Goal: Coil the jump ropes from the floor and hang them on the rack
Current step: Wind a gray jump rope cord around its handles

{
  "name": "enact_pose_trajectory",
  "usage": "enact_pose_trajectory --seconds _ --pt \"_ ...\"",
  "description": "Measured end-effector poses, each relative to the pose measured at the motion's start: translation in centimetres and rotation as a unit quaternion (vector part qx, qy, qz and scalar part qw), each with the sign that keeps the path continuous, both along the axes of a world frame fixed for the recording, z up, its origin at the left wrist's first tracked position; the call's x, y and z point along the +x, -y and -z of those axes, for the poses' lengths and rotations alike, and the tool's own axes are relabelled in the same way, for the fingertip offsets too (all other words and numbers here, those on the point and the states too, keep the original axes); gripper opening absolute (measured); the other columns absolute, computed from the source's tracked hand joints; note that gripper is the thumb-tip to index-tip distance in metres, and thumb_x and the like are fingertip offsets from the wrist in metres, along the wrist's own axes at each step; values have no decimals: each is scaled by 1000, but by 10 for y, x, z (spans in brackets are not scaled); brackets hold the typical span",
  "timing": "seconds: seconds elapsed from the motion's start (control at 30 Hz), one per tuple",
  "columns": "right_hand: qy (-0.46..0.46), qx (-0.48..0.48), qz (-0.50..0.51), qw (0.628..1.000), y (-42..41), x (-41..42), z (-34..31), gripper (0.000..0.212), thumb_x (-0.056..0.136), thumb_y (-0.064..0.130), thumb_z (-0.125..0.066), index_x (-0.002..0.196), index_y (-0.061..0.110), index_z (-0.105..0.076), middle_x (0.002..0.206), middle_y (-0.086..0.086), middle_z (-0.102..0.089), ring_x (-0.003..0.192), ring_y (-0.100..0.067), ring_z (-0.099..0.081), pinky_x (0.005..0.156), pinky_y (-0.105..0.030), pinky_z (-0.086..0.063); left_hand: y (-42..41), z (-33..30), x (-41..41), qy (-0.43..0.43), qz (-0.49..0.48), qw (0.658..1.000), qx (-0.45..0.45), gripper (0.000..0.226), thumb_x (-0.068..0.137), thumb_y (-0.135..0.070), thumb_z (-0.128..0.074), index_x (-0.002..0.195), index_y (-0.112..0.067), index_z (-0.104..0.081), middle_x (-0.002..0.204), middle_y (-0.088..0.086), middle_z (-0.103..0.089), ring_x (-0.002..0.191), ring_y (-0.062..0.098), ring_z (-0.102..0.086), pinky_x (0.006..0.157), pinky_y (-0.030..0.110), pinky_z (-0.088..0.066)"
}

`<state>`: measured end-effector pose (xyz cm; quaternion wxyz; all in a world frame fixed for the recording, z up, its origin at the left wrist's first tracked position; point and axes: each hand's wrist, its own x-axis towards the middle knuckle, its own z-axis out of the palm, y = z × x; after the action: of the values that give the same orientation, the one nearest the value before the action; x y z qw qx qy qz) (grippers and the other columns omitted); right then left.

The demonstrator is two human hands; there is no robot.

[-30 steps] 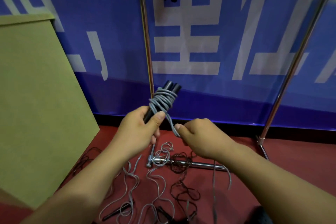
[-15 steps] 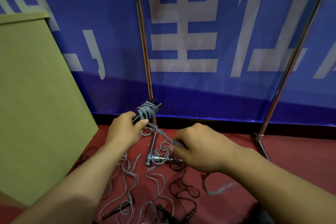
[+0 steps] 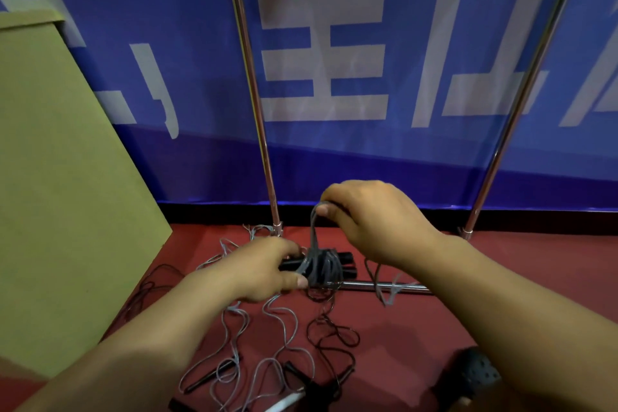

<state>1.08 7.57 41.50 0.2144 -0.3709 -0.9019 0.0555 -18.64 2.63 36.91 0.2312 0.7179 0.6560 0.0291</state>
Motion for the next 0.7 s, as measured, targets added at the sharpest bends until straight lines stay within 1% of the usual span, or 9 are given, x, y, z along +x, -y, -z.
enact_pose_trajectory --seconds 0.1,0.2,0.27,0.37,0.47,0.53,0.6,0.63,0.7 --pt "4 -6 16 1000 -12 3 5 28 99 47 -45 102 28 -65 89 4 -66 85 -26 -61 67 -36 -48 6 -5 9 44 65 997 -13 30 87 -41 -72 109 -21 -66 101 -2 -69 96 16 -63 87 35 -50" --pt "-9 -30 48 998 -22 7 8 28 97 49 -48 100 29 -68 88 3 -69 84 -25 -62 68 -39 -52 13 -18 14 116 109 987 1 17 89 -36 -73 94 -22 -64 86 -3 -65 80 14 -59 80 38 -49" --pt "-19 -59 66 996 -26 8 9 28 95 51 -52 98 29 -70 87 4 -71 83 -24 -62 69 -40 -53 16 -24 16 184 112 976 -6 14 90 -31 -73 81 -33 -62 73 -12 -58 69 6 -52 70 34 -46" --pt "-25 -100 71 992 -30 8 12 30 92 53 -57 93 27 -72 83 5 -72 80 -19 -64 70 -40 -55 22 -30 17 270 105 957 -25 32 92 -22 -72 72 -46 -63 65 -21 -56 63 -2 -50 65 19 -40" --pt "-46 -139 81 986 -33 8 10 31 88 53 -64 87 23 -73 81 3 -71 81 -17 -65 73 -37 -55 26 -33 17 349 92 932 -38 16 93 -18 -69 83 -30 -66 67 -13 -56 58 9 -49 57 29 -41" --pt "-49 -160 92 982 -36 9 5 32 84 54 -68 83 22 -73 81 3 -71 82 -15 -64 72 -31 -51 27 -34 16 389 95 916 -40 2 96 -14 -65 97 -13 -65 68 -6 -57 53 7 -52 51 26 -43" --pt "-46 -182 107 976 -38 11 5 26 83 49 -72 78 22 -72 79 1 -70 80 -17 -64 70 -30 -49 28 -36 16 421 91 902 -30 14 97 -18 -61 107 -8 -62 68 -3 -57 50 5 -51 46 19 -40" --pt "-47 -189 111 975 -39 12 7 19 84 40 -72 76 23 -70 79 -2 -70 80 -22 -65 70 -33 -51 28 -37 15 436 78 896 -23 22 97 -24 -59 112 -9 -61 69 -2 -57 49 8 -50 45 19 -36" --pt "-26 -179 105 978 -40 12 12 11 86 30 -66 81 20 -70 83 -8 -71 84 -29 -66 73 -39 -54 26 -36 13 478 40 877 -17 36 94 -29 -54 124 -8 -56 71 -2 -56 49 11 -47 44 19 -34"
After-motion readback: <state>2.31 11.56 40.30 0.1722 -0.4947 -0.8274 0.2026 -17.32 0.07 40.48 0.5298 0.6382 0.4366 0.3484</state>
